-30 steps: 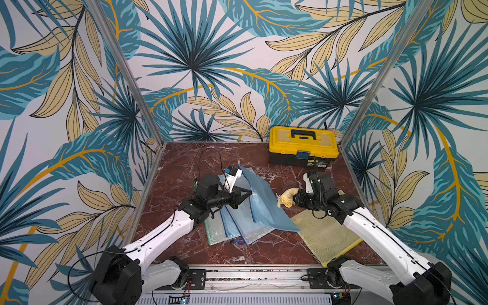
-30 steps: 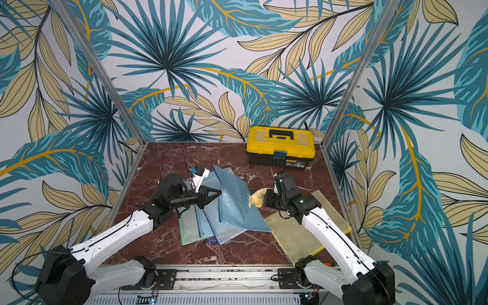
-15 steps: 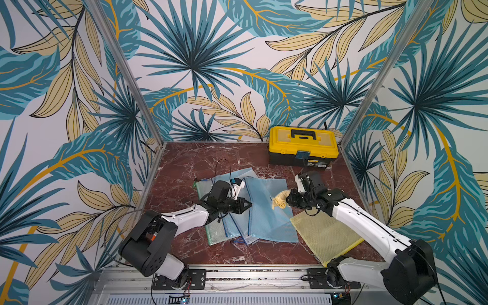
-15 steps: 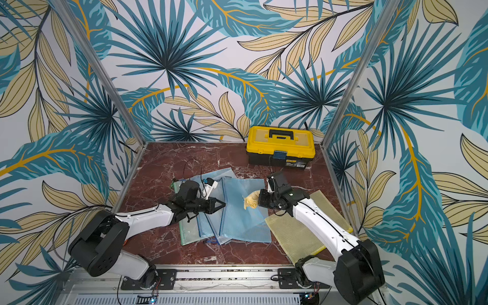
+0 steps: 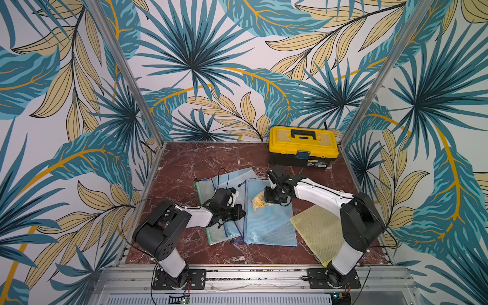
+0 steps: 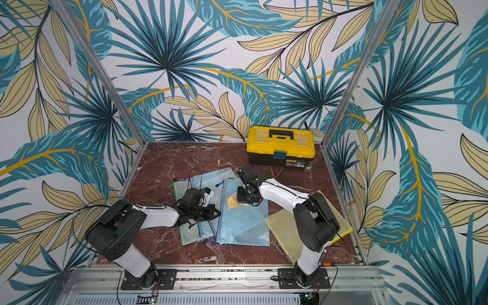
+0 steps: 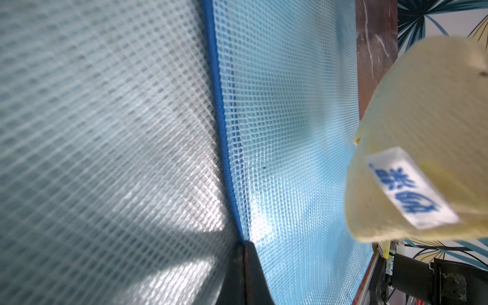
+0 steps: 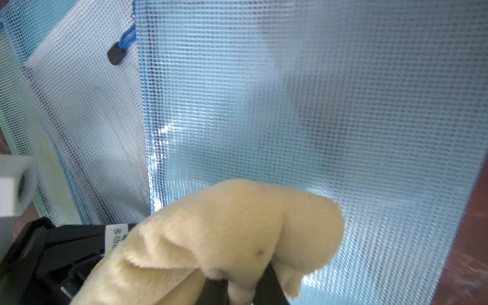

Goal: Wipe the document bag
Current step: Wipe the dirt from the document bag.

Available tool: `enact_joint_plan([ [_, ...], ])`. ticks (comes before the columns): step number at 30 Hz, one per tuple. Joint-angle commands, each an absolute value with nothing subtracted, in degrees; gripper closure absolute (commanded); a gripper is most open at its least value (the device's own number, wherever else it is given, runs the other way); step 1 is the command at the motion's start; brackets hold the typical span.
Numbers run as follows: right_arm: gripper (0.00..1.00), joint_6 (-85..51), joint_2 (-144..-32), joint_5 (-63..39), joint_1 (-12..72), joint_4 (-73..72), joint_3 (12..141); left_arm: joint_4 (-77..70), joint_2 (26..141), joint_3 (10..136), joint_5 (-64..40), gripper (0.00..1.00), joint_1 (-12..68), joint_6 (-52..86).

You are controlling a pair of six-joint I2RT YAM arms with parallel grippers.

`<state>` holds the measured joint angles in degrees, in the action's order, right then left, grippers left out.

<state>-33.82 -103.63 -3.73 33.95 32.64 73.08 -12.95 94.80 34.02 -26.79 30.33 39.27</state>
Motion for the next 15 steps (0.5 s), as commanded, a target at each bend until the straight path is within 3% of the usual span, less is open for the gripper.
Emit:
enact_joint_plan([
  [1, 1.0, -34.1, -109.6, -2.69, 34.54, 35.46, 77.43, -13.19, 96.63, 34.1, -25.45, 1.0, 30.15, 41.3],
  [8, 1.0, -35.56, -120.74, 3.17, 33.84, 40.87, 89.97, -13.19, 94.81, 33.51, -25.44, 1.0, 30.15, 40.66],
  [15, 1.0, -34.67, -127.4, 6.63, 24.36, 48.65, 98.67, -13.18, 93.62, 32.87, -25.67, 1.0, 30.15, 41.22],
])
